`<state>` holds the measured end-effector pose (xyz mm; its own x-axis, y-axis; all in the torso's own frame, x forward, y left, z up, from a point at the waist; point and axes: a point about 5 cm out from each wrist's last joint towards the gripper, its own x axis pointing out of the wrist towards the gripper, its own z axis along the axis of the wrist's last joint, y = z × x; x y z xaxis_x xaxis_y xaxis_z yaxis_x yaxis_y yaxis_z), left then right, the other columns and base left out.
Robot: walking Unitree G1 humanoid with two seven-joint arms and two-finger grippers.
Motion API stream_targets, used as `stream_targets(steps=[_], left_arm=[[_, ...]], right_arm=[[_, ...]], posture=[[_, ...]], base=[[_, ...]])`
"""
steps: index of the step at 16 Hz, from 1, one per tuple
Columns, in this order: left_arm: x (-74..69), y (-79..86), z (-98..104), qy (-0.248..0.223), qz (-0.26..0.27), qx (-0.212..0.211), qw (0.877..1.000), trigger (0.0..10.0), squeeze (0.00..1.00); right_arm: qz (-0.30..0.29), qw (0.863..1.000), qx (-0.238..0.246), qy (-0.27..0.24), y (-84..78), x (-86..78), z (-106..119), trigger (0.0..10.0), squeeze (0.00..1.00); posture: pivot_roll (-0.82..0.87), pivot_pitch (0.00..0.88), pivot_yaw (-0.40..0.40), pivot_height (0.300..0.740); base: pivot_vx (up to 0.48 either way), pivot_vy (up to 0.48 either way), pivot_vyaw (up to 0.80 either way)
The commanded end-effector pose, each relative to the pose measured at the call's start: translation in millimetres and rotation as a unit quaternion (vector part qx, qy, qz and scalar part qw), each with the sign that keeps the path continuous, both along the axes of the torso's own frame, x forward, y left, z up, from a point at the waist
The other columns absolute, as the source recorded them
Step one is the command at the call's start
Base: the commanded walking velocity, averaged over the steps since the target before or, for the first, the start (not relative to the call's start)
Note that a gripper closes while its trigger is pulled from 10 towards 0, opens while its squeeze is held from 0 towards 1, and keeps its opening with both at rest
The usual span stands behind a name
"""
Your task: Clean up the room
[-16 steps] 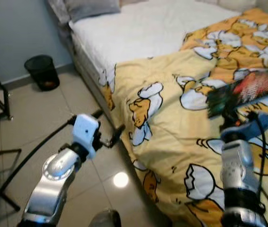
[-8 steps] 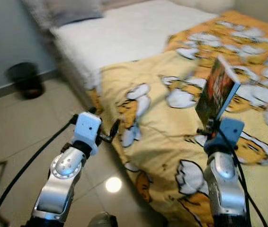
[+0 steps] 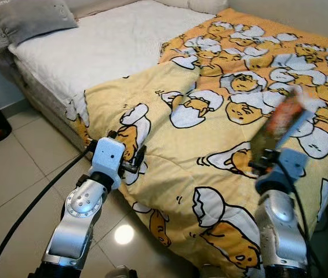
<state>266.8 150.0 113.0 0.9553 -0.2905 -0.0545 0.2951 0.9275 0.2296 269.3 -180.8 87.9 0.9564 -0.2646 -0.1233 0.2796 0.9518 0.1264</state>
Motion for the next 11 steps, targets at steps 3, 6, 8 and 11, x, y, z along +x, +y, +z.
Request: stream_targets(steps=[3,6,8,11], left_arm=[[1.3,6.5,2.9,-0.009,0.015,0.005,1.0,10.0,0.0],[3.8,6.8,2.8,-0.011,0.017,0.005,1.0,10.0,0.0],[6.5,5.3,2.5,-0.01,0.015,0.005,1.0,10.0,0.0],[10.3,3.8,2.7,-0.008,0.013,0.005,1.0,10.0,0.0]], right_arm=[[0.047,0.999,0.007,-0.025,17.1,13.4,14.3,10.0,0.0],[0.049,0.998,0.015,-0.029,16.8,13.4,14.8,10.0,0.0],[0.055,0.998,0.016,-0.025,17.3,14.3,14.8,10.0,0.0],[0.07,0.997,0.01,-0.018,20.7,15.1,14.3,10.0,0.0]], posture=[[0.02,0.0,0.0,0.74],[0.02,0.0,0.011,0.74],[0.01,0.0,0.021,0.74],[0.0,0.0,0.028,0.74]], base=[[0.0,0.092,-0.8],[0.0,0.336,-0.27],[0.0,0.334,0.0],[0.0,0.334,0.0]])
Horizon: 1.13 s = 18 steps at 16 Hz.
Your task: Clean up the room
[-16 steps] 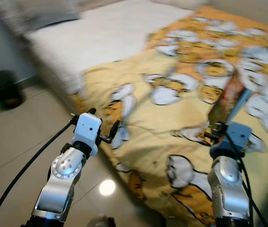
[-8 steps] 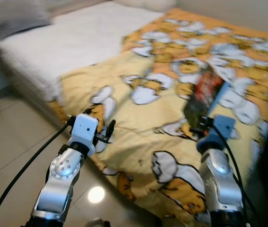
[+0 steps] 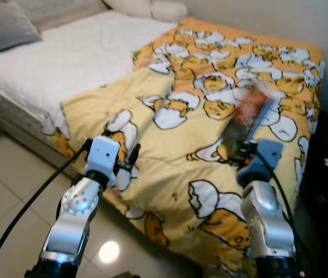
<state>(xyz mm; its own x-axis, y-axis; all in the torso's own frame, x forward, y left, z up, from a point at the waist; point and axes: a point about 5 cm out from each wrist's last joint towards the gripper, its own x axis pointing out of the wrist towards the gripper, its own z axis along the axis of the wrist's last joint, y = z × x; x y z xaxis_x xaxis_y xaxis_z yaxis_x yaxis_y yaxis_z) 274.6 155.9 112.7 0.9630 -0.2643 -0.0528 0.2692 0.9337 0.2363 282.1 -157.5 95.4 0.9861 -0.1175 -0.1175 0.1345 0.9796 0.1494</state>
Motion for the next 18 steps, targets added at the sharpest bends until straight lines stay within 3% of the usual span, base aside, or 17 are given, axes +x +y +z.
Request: stream_targets(steps=[1,18], left_arm=[[3.4,-2.1,2.5,-0.005,-0.001,0.002,1.0,10.0,0.0],[9.3,1.1,3.3,-0.008,0.008,0.002,1.0,10.0,0.0]], right_arm=[[-0.002,1.0,-0.001,-0.011,-1.8,2.7,6.8,10.0,0.0],[0.013,1.0,-0.009,-0.009,3.5,11.1,8.8,10.0,0.0]], posture=[[0.0,0.0,0.029,0.74],[0.01,0.0,0.015,0.74]], base=[[0.0,0.337,0.0],[0.0,0.334,-0.8]])
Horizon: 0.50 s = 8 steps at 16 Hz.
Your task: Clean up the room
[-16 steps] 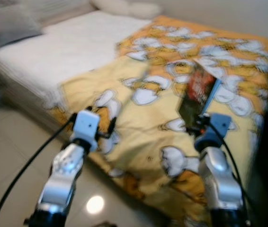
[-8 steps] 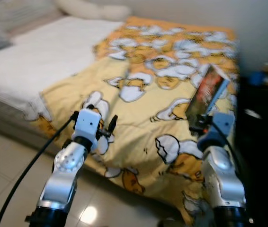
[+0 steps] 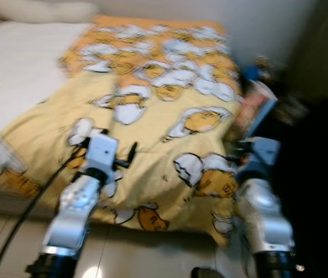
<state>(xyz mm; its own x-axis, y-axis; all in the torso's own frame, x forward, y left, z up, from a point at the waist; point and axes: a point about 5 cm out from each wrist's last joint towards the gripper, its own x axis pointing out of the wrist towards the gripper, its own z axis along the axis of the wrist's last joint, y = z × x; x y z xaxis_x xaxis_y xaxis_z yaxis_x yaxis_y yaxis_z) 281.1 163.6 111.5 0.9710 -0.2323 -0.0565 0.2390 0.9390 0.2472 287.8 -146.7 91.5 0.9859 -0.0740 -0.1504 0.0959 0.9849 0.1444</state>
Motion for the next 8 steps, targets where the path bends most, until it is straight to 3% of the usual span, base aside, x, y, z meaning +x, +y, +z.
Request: stream_targets(steps=[1,5,8], left_arm=[[2.7,-7.0,4.5,-0.009,-0.008,-0.004,1.0,10.0,0.0],[2.9,-6.7,5.2,-0.01,-0.005,-0.007,1.0,10.0,0.0],[3.4,-6.2,5.8,-0.011,-0.003,-0.008,1.0,10.0,0.0]], right_arm=[[-0.01,1.0,-0.008,-0.026,-7.8,5.3,12.4,10.0,0.0],[-0.013,0.999,-0.007,-0.029,-8.5,5.4,13.2,10.0,0.0],[-0.012,0.999,-0.007,-0.032,-8.3,5.5,14.3,10.0,0.0]], posture=[[0.01,0.0,0.014,0.74],[0.01,0.0,0.015,0.74],[0.01,0.0,0.014,0.74]], base=[[0.0,0.386,-0.8],[0.0,0.418,-0.73],[0.0,0.428,0.0]])
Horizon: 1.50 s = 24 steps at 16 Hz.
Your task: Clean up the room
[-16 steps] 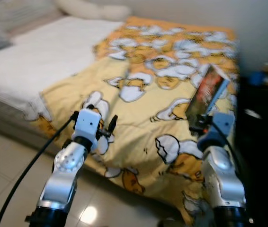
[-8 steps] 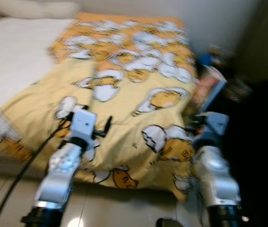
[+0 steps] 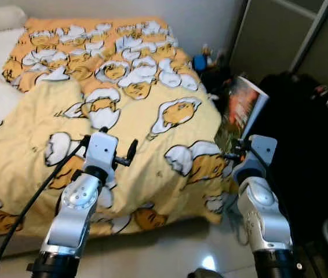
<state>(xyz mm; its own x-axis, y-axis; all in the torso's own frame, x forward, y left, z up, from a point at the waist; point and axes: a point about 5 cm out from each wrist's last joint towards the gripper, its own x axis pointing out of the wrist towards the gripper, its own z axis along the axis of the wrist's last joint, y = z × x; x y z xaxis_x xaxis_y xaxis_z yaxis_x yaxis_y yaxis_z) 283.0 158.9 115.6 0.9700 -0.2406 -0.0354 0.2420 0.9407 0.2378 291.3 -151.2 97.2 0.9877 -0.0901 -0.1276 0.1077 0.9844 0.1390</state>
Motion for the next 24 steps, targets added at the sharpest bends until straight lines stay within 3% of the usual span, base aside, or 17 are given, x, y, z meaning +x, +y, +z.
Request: stream_targets(steps=[1,24], left_arm=[[2.1,-1.5,2.1,-0.003,0.002,0.0,1.0,10.0,0.0],[9.1,6.7,3.5,-0.013,0.022,-0.003,1.0,10.0,0.0]], right_arm=[[-0.003,1.0,-0.003,-0.023,-3.2,2.9,9.5,10.0,0.0],[0.005,0.999,-0.003,-0.035,-0.3,9.2,11.0,10.0,0.0]], posture=[[0.01,0.0,0.013,0.74],[0.03,0.0,-0.002,0.74]], base=[[0.0,0.431,0.0],[0.0,0.435,0.0]])
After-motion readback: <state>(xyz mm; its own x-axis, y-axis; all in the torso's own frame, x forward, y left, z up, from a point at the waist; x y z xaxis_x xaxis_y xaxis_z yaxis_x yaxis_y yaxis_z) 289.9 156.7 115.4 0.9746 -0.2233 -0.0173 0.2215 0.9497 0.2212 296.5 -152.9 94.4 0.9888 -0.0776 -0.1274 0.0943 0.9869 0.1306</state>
